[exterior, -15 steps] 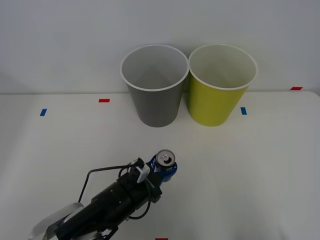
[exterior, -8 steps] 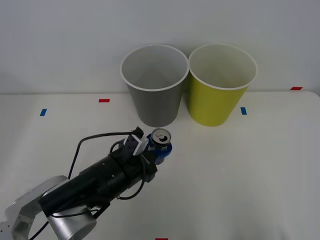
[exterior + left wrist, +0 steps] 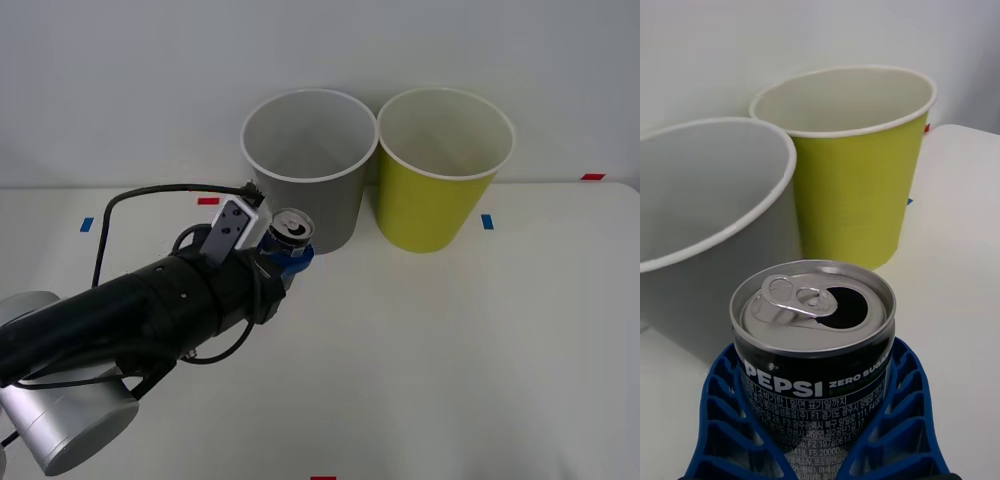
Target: Put cans in the gray bin and PET bottles in the light green bin.
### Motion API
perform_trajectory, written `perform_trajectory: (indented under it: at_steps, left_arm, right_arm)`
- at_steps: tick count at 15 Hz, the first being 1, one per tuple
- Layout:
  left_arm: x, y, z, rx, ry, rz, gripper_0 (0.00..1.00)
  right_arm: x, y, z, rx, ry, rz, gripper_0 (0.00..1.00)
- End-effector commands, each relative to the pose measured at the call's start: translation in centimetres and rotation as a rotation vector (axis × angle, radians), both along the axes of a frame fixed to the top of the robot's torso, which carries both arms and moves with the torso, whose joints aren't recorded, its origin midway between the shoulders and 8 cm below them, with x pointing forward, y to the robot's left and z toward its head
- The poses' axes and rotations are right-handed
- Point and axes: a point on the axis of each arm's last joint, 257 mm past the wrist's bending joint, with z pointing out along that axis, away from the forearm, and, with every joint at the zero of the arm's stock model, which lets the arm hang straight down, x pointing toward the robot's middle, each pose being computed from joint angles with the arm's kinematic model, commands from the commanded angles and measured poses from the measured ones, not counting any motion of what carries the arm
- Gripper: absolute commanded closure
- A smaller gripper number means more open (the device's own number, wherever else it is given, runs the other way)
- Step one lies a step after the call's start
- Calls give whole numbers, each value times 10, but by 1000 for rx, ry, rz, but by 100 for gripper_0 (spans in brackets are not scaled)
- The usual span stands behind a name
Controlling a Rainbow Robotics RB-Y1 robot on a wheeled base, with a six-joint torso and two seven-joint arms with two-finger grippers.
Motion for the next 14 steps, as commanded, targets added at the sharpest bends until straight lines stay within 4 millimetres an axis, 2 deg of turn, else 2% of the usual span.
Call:
perform_trajectory:
  at_steps: [1,3,7,9,14]
  left_arm:
    - [-1,15,32,11,13,26,100]
    - [6,24,54,10,17,38,100]
    - [23,36,113,15,-34,64,100]
    - [29,34,134,-19,-61,71,100]
    - [60,14,166,-123,-54,66,100]
  right_arm:
    - [0,0,0,0,0,0,0]
    - [0,0,0,0,0,0,0]
    - [0,0,0,0,0,0,0]
    - [0,0,0,0,0,0,0]
    - [0,0,0,0,0,0,0]
